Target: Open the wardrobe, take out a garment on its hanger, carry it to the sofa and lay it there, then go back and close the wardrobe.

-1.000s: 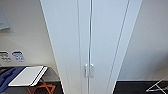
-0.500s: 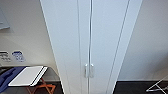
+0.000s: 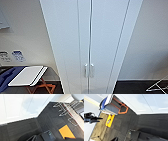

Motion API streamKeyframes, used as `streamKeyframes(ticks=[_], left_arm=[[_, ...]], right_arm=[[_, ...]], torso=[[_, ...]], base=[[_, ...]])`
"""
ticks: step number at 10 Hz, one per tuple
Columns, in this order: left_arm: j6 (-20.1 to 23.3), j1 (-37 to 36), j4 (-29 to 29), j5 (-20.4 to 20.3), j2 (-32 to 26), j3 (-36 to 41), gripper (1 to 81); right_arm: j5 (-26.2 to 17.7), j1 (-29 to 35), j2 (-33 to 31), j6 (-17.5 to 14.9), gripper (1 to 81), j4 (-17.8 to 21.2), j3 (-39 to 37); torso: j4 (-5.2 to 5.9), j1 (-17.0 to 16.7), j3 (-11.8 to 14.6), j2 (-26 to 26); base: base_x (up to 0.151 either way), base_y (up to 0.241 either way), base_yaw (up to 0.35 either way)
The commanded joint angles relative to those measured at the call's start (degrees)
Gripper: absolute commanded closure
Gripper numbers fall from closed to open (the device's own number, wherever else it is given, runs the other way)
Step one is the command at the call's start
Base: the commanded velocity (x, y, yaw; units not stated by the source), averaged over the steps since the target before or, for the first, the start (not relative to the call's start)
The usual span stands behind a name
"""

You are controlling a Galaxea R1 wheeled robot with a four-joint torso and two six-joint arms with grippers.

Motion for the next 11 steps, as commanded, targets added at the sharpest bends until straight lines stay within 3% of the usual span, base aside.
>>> streamKeyframes(ticks=[1,3,7,11], left_arm=[[-0.19,-11.06,0.50,4.68,-6.18,5.42,1.0],[-0.45,-15.19,0.41,6.52,-6.36,6.65,1.0],[-0.62,-23.71,-1.87,8.73,-4.69,6.21,1.0],[-0.63,-30.83,-4.33,8.73,-2.58,4.98,1.0]], right_arm=[[-3.88,14.75,-5.59,0.58,1.0,0.56,7.35],[-9.25,21.26,-5.68,0.58,1.0,2.22,9.20],[-8.63,29.79,-4.71,0.58,1.0,4.86,8.76],[-7.84,37.08,-0.85,1.81,1.0,4.95,4.63]], torso=[[0.00,0.00,0.00,0.00],[0.00,0.00,-0.02,0.02],[0.00,0.02,-0.07,0.06],[0.00,0.06,-0.11,0.09]], base=[[0.000,0.000,0.000],[0.000,0.000,0.000],[0.000,0.000,0.000],[0.000,0.000,0.000]])
